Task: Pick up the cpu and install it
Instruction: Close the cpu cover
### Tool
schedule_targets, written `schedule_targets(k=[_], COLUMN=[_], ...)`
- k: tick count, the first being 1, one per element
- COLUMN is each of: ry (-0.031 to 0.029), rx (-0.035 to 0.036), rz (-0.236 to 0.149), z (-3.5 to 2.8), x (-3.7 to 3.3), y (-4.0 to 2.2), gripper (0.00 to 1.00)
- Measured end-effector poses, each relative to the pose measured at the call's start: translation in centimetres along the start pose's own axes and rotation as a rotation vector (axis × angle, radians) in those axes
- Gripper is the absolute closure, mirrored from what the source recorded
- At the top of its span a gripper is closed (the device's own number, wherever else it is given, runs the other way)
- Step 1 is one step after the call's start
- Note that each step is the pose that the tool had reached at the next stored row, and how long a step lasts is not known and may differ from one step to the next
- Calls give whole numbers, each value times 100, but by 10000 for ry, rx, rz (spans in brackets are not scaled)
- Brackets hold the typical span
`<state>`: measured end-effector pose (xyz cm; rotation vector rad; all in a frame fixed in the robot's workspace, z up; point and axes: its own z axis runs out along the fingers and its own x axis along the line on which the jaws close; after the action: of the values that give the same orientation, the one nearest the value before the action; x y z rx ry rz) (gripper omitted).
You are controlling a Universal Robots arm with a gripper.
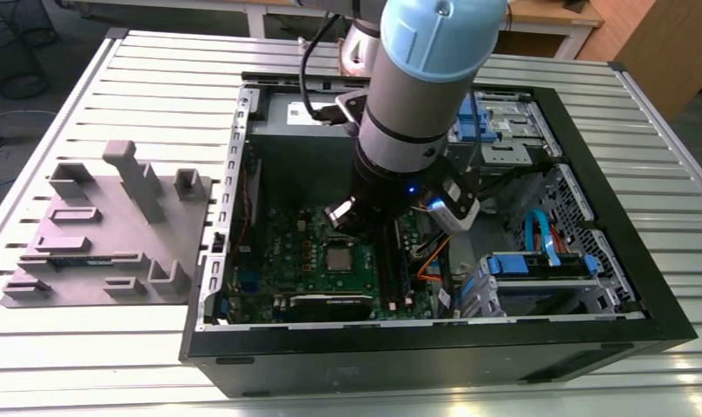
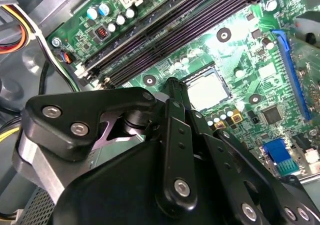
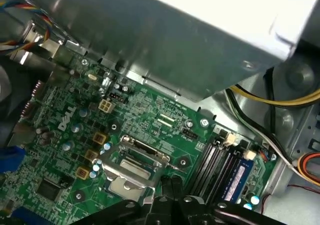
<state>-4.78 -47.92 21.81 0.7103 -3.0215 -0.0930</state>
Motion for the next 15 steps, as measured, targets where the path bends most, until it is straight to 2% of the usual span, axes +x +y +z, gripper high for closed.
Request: schedule_targets(k=[7,15], ry=[0,1], rx=[0,1], rz=[-6,-7], z=[-2,-2], x=[-73,-80], y=[-39,-29], gripper=[89,89])
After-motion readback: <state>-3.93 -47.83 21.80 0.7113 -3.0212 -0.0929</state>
